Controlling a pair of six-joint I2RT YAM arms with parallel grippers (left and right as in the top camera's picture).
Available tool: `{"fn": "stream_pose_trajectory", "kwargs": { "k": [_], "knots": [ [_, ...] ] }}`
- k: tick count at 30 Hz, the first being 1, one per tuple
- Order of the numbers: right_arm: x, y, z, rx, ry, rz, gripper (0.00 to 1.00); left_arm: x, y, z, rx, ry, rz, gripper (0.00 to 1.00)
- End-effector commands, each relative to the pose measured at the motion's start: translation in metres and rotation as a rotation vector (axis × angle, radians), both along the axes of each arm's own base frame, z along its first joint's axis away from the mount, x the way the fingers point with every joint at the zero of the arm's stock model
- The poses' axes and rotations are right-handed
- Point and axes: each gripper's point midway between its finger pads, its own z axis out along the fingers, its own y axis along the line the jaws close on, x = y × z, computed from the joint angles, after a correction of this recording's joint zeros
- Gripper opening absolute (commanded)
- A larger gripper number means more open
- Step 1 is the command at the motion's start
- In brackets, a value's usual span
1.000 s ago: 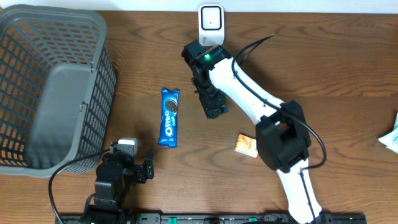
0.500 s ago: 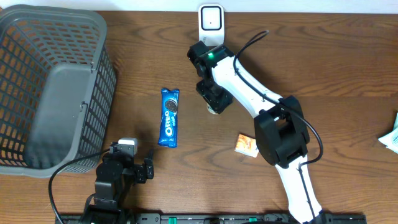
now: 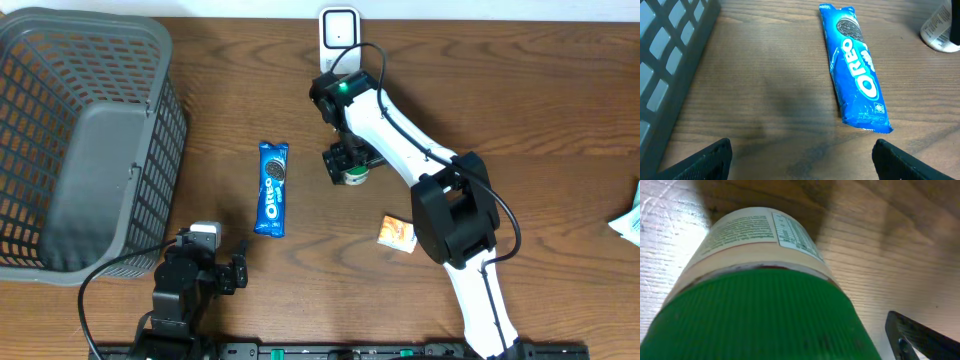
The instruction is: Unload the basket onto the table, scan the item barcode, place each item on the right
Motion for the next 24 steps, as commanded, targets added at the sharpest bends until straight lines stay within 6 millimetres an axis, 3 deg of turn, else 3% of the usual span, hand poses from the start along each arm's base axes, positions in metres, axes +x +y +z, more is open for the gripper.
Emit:
{"fn": "stream_pose_trajectory", "kwargs": {
  "k": [1, 5, 8, 20, 24],
  "knots": [
    [-0.001, 0.008, 0.027, 0.072, -0.03, -0.017, 0.99, -0.001, 0.001, -0.006, 0.0, 0.008, 0.006, 0.9],
    [-0.011, 0.03, 0.059, 0.246, -0.024, -0.272, 0.99, -0.001, 0.001, -0.006, 0.0, 0.008, 0.006, 0.9],
    [-0.007, 0.039, 0.08, 0.325, -0.061, -0.408, 0.99, -0.001, 0.001, -0.006, 0.0, 0.008, 0.006, 0.9],
    [-0.008, 0.026, 0.07, 0.18, -0.154, -1.194, 0.99, -0.001, 0.001, -0.006, 0.0, 0.008, 0.006, 0.9],
    [-0.003, 0.022, 0.069, 0.161, -0.204, -1.301, 0.99, -0.001, 0.001, -0.006, 0.0, 0.008, 0.006, 0.9]
  ]
}}
